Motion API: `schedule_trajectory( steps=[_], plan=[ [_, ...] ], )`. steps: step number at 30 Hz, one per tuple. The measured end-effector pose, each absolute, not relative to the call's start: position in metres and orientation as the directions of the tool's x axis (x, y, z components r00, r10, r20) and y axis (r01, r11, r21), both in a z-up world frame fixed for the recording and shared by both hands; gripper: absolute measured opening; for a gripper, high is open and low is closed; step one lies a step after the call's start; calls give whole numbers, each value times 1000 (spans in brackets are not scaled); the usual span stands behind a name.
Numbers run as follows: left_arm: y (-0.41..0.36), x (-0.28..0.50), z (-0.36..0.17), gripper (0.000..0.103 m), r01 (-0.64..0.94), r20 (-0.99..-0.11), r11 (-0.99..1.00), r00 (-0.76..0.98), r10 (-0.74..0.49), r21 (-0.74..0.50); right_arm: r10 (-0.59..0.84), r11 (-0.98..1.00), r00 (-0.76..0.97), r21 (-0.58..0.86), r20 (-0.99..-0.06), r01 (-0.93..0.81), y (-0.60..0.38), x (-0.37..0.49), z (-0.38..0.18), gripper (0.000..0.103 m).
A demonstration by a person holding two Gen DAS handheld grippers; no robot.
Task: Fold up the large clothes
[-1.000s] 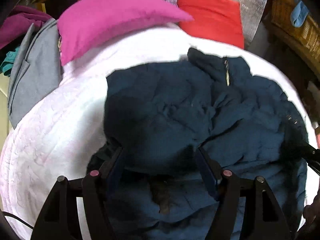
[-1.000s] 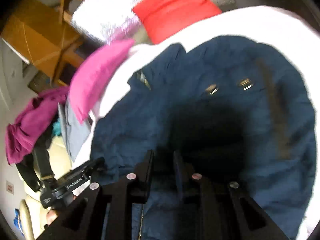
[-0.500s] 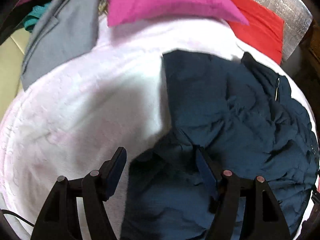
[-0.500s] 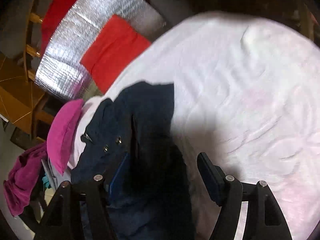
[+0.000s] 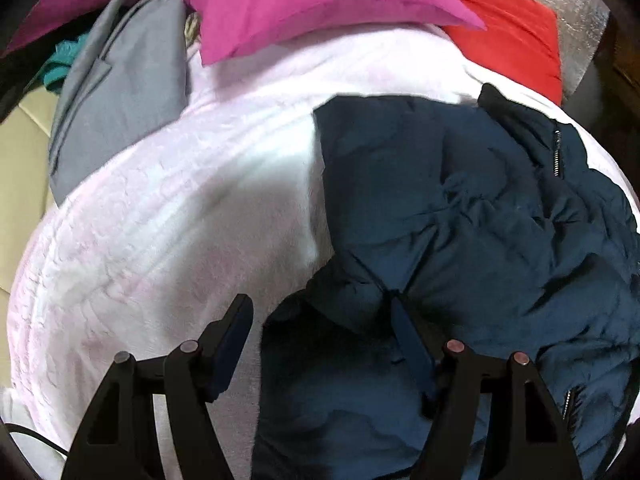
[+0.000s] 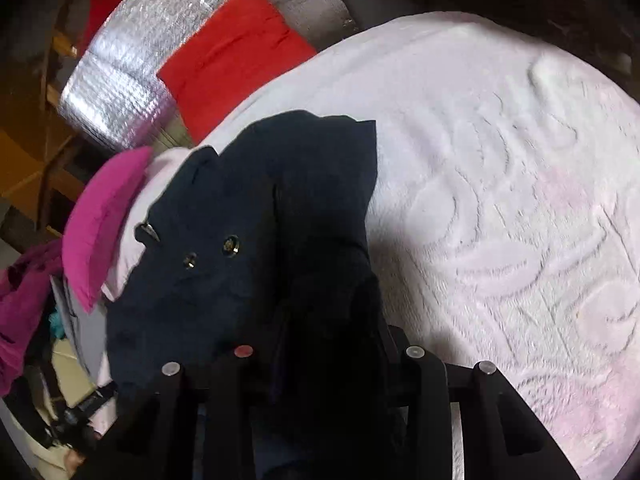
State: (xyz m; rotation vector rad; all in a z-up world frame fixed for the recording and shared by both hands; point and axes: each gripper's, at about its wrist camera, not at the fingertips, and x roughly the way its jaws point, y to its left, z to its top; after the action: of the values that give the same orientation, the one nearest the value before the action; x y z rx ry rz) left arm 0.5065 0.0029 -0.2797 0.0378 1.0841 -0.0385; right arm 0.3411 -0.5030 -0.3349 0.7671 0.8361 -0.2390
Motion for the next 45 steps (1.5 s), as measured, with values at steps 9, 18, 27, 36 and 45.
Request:
schedule_trajectory(
  steps=[9,18,27,36,45],
  plan=[
    [18,469,-243,72,60,-841,998,541,-23,11,125,703,722,574,-680,419,-499,277,-306,60],
    [56,388,-244,72,93,-824,995,565,-31,27,183,718,740,602,-647,349,-469,189,-296,60],
    [98,298,-275,73,81,-874,996,479,-78,-44,237,699,720,630,-652,340,-452,125,-305,60],
    [129,251,-295,40,75,-850,926,374,-370,-370,335,662,651,661,-682,352,-441,78,-343,60],
    [128,249,-304,33,59,-877,933,326,-353,-354,388,650,617,678,-684,343,-430,63,-374,55]
  ],
)
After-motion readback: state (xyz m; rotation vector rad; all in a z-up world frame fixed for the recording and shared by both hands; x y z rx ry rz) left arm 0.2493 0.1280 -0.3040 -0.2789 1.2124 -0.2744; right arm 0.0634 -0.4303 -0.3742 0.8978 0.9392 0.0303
